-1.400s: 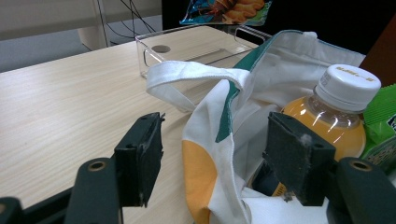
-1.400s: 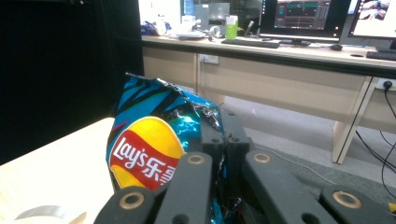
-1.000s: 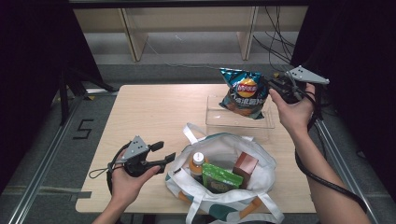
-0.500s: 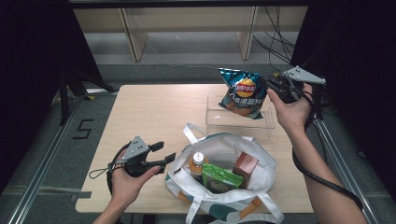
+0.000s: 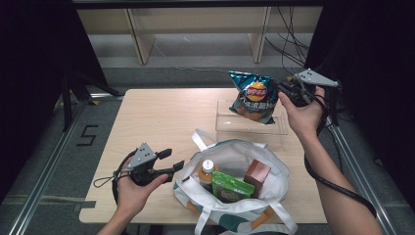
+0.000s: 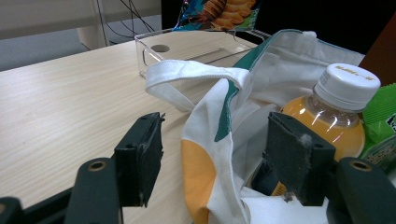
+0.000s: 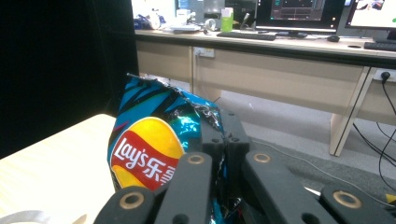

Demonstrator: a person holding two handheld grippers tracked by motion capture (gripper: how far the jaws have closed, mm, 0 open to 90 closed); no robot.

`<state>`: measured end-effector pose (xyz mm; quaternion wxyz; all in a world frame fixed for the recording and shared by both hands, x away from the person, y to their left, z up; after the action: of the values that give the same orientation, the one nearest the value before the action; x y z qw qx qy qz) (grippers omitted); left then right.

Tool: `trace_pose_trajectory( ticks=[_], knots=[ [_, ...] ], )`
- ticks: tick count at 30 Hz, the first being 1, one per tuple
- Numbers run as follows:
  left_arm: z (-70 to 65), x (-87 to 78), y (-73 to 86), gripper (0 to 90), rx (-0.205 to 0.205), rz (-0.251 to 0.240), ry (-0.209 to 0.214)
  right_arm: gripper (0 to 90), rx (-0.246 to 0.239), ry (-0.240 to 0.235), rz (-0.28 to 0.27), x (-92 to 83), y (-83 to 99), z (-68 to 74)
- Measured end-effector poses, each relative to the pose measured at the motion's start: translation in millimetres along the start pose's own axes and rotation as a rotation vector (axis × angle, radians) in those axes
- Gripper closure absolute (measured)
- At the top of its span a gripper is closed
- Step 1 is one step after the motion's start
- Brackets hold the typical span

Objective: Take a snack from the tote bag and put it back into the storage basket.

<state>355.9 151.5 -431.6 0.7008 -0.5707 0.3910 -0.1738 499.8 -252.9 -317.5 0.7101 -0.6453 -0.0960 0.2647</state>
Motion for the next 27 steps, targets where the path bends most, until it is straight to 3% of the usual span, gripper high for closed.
trace_pose_trajectory(
  ticks=[4, 8, 12, 17, 18, 23, 25, 27],
  knots=[
    [-0.2, 0.0, 0.2, 36.1, 0.000, 0.002, 0.000, 90.0, 0.013, -0.004, 0.006, 2.8, 1.7, 0.7],
    [-0.4, -0.6, -0.1, 36.1, -0.001, 0.005, -0.005, 90.0, -0.005, -0.003, 0.006, 4.9, 2.2, -1.6],
    [-0.8, 0.5, 0.3, 36.1, -0.005, -0.001, 0.003, 90.0, 0.017, 0.003, 0.021, 6.2, 4.1, -1.3],
    [-0.5, 0.4, 0.0, 36.1, 0.001, -0.001, 0.002, 90.0, 0.002, 0.001, 0.021, 8.7, 5.5, -3.7],
    [-1.3, 0.6, 0.4, 36.1, -0.015, -0.001, 0.000, 90.0, -0.004, 0.002, 0.021, 9.0, 5.7, -4.2],
    [-0.5, -0.7, -0.3, 36.2, 0.004, 0.004, -0.003, 90.0, 0.028, 0.013, 0.024, 12.1, 8.8, -3.6],
    [-0.7, -0.8, -0.2, 36.1, 0.002, 0.005, -0.002, 90.0, 0.001, 0.006, 0.025, 13.8, 9.5, -6.4],
    [-0.7, -0.7, 0.1, 36.1, 0.000, 0.006, -0.004, 90.0, 0.019, 0.011, 0.029, 14.6, 10.4, -5.5]
  ],
)
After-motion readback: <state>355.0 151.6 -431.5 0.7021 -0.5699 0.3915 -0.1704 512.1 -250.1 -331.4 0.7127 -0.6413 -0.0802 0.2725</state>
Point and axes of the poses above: each handheld gripper's, and its own axes: x roughly forward along the jaws, y roughly out of its underside, z roughly to its left, the point moved 2 cm from there along x, roughly forward along the jaws, and after that the axes turned 9 degrees about x, right-handed, at the moved point
